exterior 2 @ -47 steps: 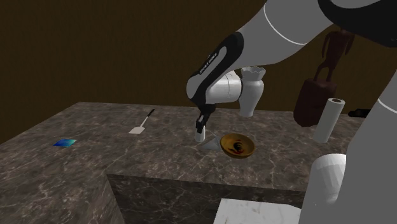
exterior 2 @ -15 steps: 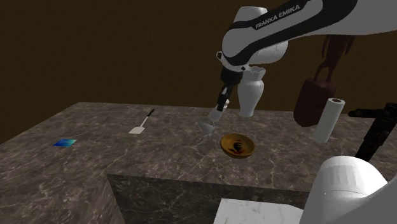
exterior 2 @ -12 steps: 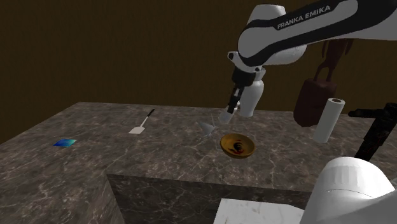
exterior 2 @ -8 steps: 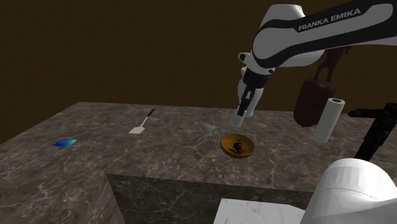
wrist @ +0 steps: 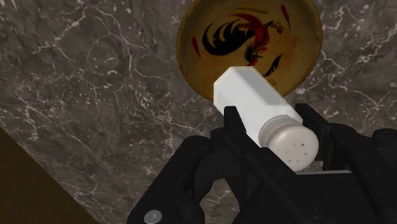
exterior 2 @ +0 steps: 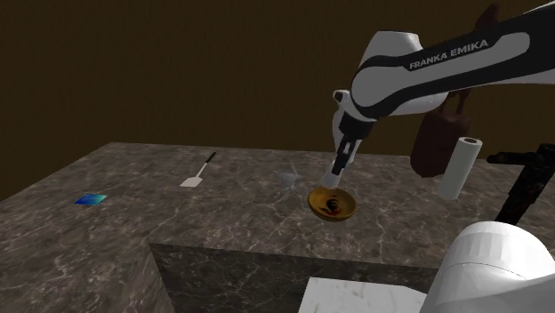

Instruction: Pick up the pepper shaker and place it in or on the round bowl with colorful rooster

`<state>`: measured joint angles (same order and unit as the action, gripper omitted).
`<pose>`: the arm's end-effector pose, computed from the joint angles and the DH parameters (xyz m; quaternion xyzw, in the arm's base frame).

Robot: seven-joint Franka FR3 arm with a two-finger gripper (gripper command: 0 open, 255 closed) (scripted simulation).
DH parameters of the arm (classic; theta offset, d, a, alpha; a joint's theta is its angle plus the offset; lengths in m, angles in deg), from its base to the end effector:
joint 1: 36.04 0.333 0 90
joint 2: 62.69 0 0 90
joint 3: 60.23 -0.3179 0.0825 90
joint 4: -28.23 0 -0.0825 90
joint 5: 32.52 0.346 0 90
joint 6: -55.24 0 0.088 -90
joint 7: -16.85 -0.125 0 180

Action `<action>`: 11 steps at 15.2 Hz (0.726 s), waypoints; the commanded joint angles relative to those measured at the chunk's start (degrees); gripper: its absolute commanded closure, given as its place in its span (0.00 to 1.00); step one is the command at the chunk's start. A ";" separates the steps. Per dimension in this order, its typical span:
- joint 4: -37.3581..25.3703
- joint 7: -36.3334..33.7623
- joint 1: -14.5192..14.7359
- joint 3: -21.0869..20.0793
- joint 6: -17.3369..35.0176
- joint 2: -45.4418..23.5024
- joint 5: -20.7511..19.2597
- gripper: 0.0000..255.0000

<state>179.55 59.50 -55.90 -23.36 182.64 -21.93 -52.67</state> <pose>0.1764 -0.3024 0.4396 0.9927 0.0138 0.1116 0.0428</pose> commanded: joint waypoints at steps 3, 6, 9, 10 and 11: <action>2.13 0.28 0.05 1.49 3.71 -1.54 -0.69 1.00; 3.60 0.51 0.18 2.65 6.53 -2.90 -1.14 1.00; 4.28 0.63 0.28 3.25 7.96 -3.64 -1.35 1.00; 4.28 0.63 0.29 3.26 7.97 -3.65 -1.34 1.00; 4.28 0.64 0.29 3.26 7.97 -3.65 -1.34 1.00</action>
<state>183.77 60.13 -55.60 -20.14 190.49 -25.54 -53.99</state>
